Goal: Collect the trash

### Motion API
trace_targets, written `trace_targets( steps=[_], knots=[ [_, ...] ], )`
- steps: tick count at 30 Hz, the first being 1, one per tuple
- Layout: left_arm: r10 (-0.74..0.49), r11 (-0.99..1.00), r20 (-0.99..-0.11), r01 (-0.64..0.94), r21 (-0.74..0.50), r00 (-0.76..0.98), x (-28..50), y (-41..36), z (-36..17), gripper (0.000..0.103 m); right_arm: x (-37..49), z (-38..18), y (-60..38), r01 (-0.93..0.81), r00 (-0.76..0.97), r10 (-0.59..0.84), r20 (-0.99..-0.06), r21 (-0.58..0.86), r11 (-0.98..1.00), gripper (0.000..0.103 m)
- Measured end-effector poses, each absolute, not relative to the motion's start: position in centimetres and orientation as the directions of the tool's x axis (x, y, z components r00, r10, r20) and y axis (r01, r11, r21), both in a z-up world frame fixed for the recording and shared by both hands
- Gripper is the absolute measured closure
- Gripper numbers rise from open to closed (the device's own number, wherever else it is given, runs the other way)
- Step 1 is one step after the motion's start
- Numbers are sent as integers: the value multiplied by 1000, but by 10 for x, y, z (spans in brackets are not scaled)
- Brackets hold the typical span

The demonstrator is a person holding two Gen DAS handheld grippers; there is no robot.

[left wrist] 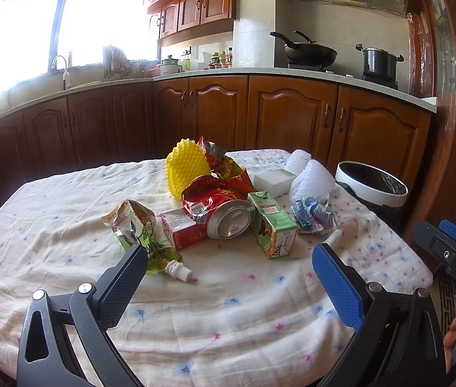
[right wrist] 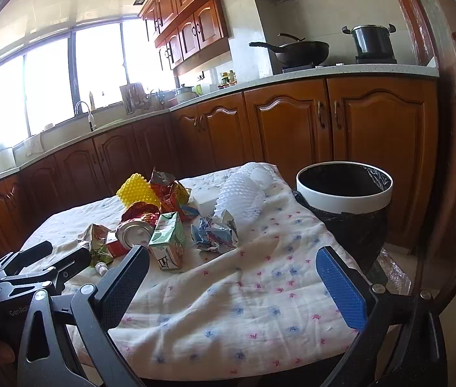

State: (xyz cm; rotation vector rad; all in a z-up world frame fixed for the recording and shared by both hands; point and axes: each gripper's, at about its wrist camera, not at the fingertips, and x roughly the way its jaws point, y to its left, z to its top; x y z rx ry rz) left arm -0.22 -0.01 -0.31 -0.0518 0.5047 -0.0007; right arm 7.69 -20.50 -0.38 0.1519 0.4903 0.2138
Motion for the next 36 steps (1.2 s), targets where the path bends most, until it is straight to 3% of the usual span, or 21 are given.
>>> trace_targets(
  steps=[36],
  knots=[
    [-22,999,-498,-5,-53,867,4,0,-5,1,80,-11,-199,-173,850,257,-461,217,961,0]
  ],
)
